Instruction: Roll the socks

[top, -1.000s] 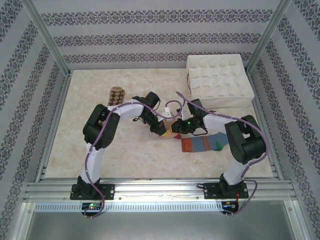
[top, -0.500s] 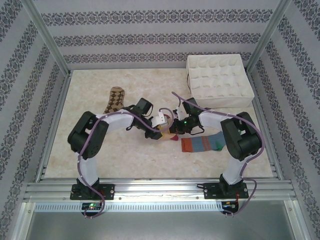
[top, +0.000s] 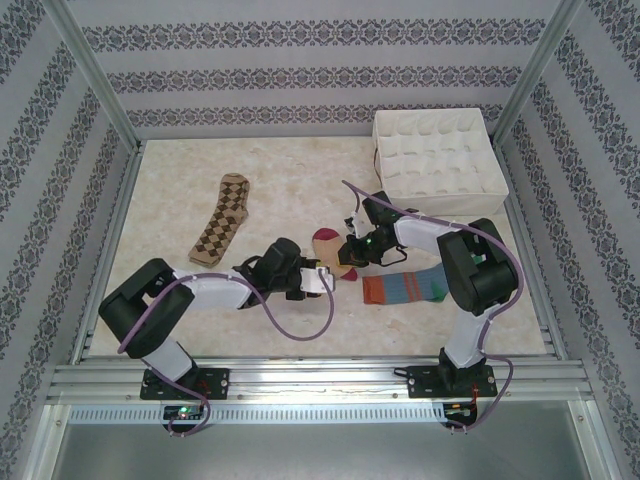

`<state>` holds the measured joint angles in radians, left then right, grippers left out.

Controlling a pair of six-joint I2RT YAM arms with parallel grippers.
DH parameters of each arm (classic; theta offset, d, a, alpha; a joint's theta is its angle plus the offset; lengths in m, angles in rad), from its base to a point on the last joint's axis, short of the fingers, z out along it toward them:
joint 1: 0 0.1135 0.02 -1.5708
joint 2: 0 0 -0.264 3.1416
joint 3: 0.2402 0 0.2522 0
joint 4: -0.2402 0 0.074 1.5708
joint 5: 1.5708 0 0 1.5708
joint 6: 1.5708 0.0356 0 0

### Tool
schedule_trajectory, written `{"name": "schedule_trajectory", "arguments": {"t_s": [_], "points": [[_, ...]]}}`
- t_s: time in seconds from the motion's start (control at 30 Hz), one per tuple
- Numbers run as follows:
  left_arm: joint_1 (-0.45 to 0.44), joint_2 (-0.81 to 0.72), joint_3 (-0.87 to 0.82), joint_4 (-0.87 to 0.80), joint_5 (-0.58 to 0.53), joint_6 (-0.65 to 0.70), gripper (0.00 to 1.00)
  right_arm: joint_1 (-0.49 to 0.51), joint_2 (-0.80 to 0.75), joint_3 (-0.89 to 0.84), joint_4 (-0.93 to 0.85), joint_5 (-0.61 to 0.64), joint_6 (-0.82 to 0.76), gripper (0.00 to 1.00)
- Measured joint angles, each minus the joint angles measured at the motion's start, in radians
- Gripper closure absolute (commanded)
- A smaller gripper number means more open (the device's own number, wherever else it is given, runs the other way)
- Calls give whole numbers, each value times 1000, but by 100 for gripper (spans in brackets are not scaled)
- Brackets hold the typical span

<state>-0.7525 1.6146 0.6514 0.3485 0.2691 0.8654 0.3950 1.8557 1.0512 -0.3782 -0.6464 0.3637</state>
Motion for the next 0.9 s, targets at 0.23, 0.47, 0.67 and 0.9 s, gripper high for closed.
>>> {"name": "schedule_trajectory", "arguments": {"t_s": [0.23,0.47,0.67,0.9], "points": [[-50,67,0,134,-163,87,48,0,9,11,-14,-3,0,93],[-53,71,-2,190,-204,102,45,0,16,20,-24,-5,-1,93],[-53,9,-5,214,-214,88,44,0,25,34,-41,-6,-4,93],[-53,-5,44,161,-156,70,44,0,27,39,-47,-6,-4,94]]}}
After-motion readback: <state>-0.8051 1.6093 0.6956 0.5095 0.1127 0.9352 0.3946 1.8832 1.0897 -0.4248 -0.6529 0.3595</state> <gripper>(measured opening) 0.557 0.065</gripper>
